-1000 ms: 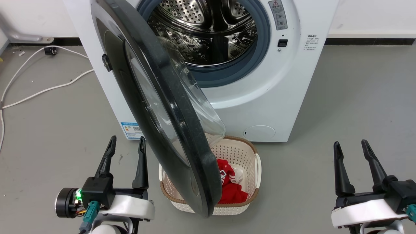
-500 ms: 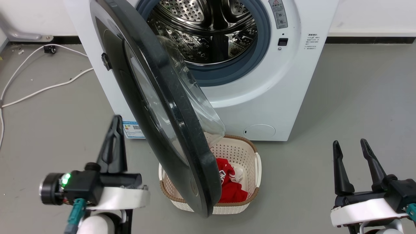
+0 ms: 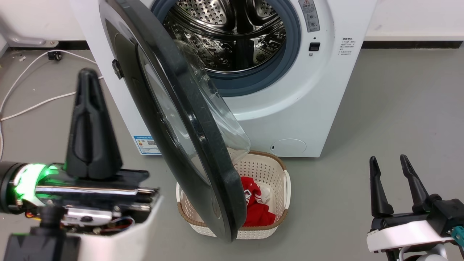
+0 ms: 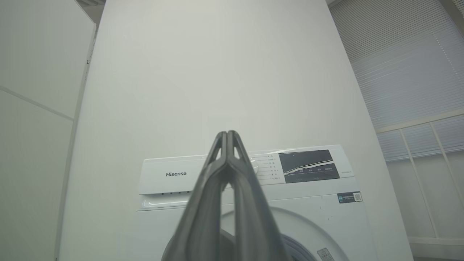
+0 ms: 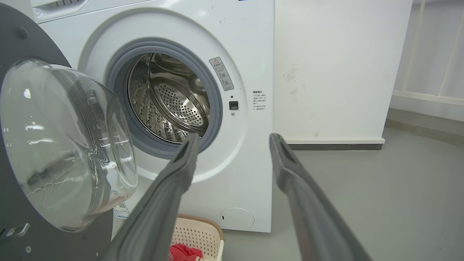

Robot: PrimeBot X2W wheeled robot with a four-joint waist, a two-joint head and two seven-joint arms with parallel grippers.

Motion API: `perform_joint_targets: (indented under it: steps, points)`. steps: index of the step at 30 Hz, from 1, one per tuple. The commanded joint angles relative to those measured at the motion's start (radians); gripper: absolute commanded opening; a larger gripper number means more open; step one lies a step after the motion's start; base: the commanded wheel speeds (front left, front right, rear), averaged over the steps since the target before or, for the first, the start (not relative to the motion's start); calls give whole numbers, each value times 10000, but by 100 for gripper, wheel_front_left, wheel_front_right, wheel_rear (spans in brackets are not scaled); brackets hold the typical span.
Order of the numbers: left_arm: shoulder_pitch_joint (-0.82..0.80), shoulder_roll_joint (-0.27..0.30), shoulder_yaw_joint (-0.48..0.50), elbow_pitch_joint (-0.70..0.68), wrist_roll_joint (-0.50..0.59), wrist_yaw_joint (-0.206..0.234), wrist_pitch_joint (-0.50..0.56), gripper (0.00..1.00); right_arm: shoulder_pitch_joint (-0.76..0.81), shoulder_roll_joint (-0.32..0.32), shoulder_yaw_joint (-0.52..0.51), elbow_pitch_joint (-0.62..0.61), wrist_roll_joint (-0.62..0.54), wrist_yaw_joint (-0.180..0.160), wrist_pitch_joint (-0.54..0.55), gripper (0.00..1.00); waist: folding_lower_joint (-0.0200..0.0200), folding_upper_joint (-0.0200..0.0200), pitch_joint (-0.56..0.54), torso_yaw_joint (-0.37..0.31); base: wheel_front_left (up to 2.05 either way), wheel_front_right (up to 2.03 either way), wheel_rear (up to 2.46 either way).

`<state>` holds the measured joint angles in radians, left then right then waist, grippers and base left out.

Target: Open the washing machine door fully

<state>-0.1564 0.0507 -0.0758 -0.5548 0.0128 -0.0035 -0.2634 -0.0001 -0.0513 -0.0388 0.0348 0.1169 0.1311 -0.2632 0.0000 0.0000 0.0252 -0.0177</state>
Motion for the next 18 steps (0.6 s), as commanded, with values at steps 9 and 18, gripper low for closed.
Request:
perform_joint_targets:
  steps: [9,18]
  points:
    - [193,125,-2338,85,-407,-931,-13,0,21,22,-13,79,123,-7,-16,100,0,0,-2,16,0,0,0]
    - [1055,946,-4406,2268,-976,-1244,-13,0,156,21,4,190,126,-7,-17,100,0,0,-105,44,0,0,0]
